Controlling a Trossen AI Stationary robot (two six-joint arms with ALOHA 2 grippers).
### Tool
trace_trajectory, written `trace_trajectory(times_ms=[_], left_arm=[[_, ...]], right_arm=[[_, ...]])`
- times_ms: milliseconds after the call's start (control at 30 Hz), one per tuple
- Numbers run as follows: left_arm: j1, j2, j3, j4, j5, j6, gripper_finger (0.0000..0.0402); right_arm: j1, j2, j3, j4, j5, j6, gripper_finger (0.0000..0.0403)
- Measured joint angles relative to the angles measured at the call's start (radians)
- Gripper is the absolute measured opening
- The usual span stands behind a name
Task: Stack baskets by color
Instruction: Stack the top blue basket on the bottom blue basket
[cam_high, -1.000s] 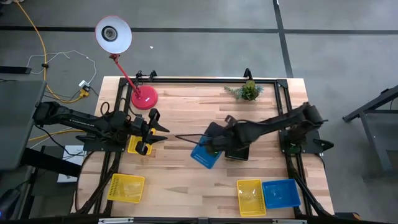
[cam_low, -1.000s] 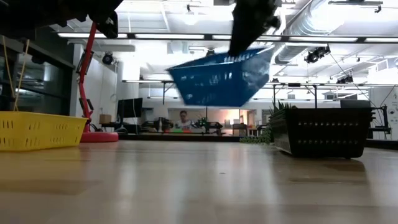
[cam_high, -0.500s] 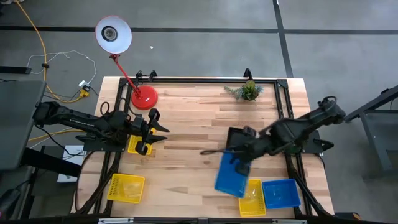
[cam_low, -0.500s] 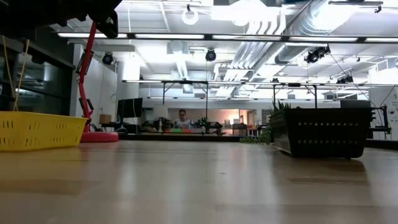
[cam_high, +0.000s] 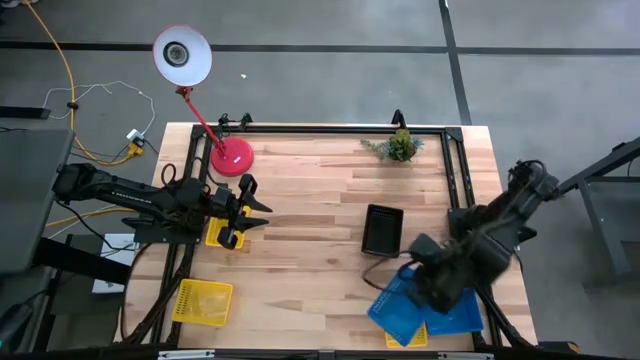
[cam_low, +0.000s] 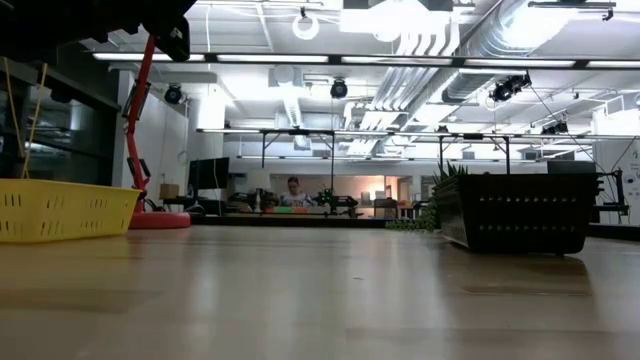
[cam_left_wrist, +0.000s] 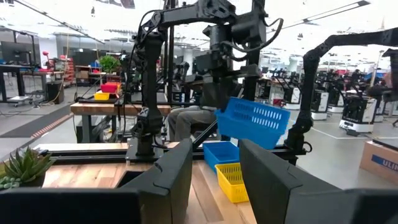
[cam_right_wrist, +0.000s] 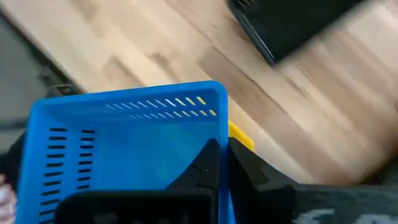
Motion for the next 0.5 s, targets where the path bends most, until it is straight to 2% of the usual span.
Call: trace_trajectory(times_ms=[167, 267, 367, 500], left_arm=[[0.000, 0.000, 0.000, 0.000, 0.000, 0.000, 0.0122], [0.000, 0.000, 0.000, 0.007, 0.000, 0.000, 0.0122], [0.000, 0.000, 0.000, 0.017, 0.000, 0.000, 0.0122], [0.000, 0.000, 0.000, 0.039, 0.000, -0.007, 0.0122]], right_arm=[[0.163, 0.048, 0.000, -0.113, -0.012, 0.388, 0.0000], [0.243, 0.091, 0.000, -0.133, -0.052, 0.551, 0.0000], [0.300, 0.133, 0.000, -0.143, -0.085, 0.662, 0.0000], [0.321, 0.186, 0.000, -0.175, -0.151, 0.680, 0.0000]])
